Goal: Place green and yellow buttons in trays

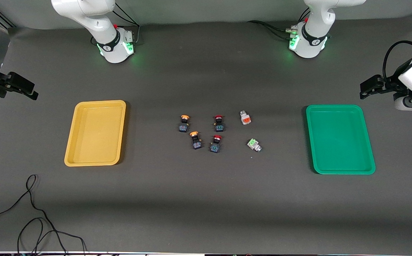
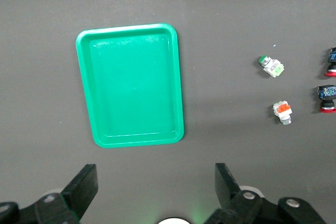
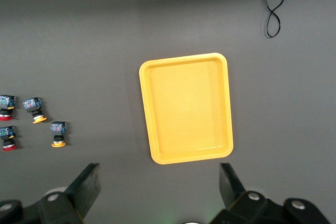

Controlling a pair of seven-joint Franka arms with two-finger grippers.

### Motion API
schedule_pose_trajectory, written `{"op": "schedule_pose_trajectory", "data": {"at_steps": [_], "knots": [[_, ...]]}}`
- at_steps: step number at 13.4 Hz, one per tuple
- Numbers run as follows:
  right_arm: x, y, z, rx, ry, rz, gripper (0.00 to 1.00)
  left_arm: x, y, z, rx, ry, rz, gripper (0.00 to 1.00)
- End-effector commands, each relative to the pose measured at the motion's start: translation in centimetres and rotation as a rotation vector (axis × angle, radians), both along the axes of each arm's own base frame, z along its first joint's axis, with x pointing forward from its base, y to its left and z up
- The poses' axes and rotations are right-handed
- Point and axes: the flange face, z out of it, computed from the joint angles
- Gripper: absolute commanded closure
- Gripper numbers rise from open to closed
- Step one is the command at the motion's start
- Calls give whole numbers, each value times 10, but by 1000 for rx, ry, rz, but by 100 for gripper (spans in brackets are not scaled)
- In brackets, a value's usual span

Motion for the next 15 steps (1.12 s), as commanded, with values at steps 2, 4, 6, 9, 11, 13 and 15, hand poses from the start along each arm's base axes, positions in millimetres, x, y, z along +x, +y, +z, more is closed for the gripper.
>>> {"op": "schedule_pose_trajectory", "data": {"at_steps": [2,4,6,9,11,13,15], "knots": [[0,-4,-1,13,0,53,0,-2,-1,6,-11,-15,8,1],[0,-7,0,10,-3,77,0,-2,-1,6,-12,-16,8,1],[0,-8,0,12,-3,77,0,-2,-1,6,-11,-15,8,1],[1,-7,-1,11,0,79,0,-1,-1,5,-11,-15,8,1],[1,-7,-2,13,2,74,0,-1,-1,5,-12,-15,8,1],[1,-8,-4,13,6,61,0,-1,-1,4,-11,-15,8,1],[1,-8,-4,16,9,56,0,-1,-1,5,-12,-16,8,1]]}}
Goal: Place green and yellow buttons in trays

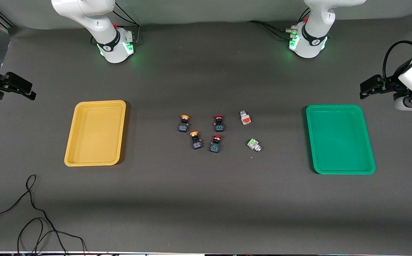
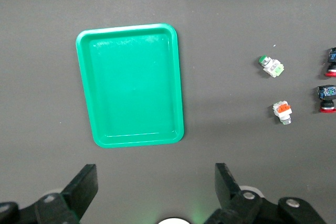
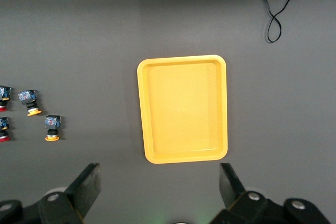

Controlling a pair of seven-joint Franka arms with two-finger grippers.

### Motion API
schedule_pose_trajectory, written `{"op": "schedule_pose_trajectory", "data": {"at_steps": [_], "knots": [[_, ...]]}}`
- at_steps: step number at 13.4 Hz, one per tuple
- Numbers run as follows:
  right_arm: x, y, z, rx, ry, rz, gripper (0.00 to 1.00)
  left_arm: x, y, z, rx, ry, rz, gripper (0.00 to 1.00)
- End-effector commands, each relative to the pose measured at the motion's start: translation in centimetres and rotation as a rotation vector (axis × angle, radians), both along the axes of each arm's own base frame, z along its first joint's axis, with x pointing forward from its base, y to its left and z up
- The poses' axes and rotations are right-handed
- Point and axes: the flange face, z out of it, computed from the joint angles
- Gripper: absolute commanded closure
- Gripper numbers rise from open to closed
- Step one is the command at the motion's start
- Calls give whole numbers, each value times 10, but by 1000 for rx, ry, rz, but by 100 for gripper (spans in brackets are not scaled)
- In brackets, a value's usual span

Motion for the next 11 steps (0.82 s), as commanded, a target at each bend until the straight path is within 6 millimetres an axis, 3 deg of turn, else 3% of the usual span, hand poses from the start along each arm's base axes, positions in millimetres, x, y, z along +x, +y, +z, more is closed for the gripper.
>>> {"op": "schedule_pose_trajectory", "data": {"at_steps": [1,4,6,11], "knots": [[-2,0,0,13,2,2,0,-1,-1,5,-11,-16,8,1],[-2,1,0,17,4,2,0,-1,-1,4,-11,-15,8,1],[-2,0,0,16,2,1,0,-5,-14,4,-5,-4,37,1],[0,0,-6,10,15,18,0,-25,-96,-21,20,12,89,1]]}}
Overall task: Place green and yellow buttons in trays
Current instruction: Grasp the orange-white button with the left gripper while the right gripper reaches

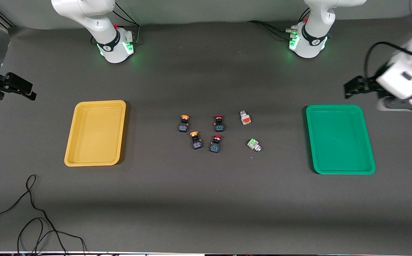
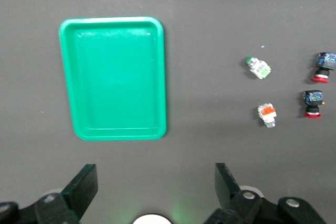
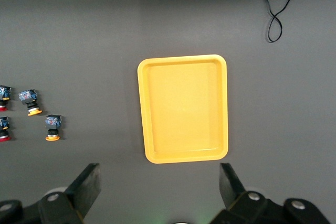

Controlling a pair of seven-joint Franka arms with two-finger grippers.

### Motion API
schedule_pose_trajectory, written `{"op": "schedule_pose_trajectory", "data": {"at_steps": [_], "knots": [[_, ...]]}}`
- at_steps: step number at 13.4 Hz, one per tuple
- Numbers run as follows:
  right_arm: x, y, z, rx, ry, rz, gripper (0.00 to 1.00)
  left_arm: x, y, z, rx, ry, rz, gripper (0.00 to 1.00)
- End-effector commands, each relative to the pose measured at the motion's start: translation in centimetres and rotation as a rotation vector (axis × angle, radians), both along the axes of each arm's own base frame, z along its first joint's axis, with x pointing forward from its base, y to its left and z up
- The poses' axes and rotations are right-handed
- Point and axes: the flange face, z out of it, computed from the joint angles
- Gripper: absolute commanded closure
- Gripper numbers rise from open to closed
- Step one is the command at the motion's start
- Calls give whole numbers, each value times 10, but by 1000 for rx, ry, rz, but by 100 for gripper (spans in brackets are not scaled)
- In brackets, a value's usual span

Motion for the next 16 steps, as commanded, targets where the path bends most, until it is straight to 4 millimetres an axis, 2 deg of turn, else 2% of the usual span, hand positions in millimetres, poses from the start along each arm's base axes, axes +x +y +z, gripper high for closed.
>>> {"op": "schedule_pose_trajectory", "data": {"at_steps": [1,3,4,6,8,10,11,12,15,16], "knots": [[3,1,-17,8,38,20,0,-21,-52,-13,14,-16,38,1],[3,2,-22,7,47,23,0,-36,-100,-31,18,-25,44,1],[4,2,-33,8,70,26,0,-45,-128,-41,12,-28,62,1],[9,4,-62,8,118,27,0,-63,-177,-60,-2,-67,122,0],[19,11,-89,6,141,41,0,-80,-208,-67,-11,-75,121,1],[24,31,-120,7,135,73,0,-102,-251,-83,-24,-92,154,1],[26,36,-131,5,131,74,0,-109,-261,-94,-35,-109,181,1],[26,45,-147,6,122,81,0,-111,-261,-111,-34,-110,184,1],[30,77,-179,6,101,54,0,-113,-252,-171,-33,-107,197,1],[30,90,-184,8,82,48,0,-110,-250,-196,-26,-100,199,1]]}}
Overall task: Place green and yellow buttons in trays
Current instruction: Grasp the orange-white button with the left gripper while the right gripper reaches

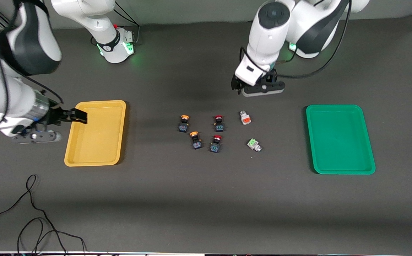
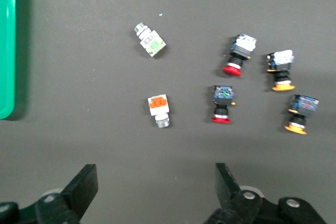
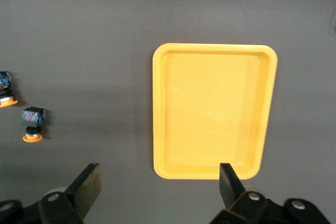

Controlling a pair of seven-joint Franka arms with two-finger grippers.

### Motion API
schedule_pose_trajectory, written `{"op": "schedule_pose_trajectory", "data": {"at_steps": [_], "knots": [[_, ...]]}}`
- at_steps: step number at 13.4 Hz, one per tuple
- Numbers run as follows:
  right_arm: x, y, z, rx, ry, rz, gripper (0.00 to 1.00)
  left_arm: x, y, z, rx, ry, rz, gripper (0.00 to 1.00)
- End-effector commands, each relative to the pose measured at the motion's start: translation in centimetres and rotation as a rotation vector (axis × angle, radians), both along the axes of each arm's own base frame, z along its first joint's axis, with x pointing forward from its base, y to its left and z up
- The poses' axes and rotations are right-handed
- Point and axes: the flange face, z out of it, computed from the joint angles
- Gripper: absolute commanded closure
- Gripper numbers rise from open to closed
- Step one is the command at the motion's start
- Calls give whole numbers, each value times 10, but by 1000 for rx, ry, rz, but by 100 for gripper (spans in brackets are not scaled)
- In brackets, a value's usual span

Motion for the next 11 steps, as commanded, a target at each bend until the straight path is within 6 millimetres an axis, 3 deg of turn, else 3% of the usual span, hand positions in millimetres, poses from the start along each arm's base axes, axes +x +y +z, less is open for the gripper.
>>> {"op": "schedule_pose_trajectory", "data": {"at_steps": [1,3,6,11], "knots": [[-3,32,-13,12,-45,-42,0,5,8,-61,5,11,30,1],[-6,62,-28,18,-54,-69,0,20,9,-110,-1,24,53,1],[-17,115,-46,27,-72,-176,0,25,7,-183,7,-2,13,1],[-50,185,-95,47,-62,-236,0,26,8,-227,-2,10,79,1]]}}
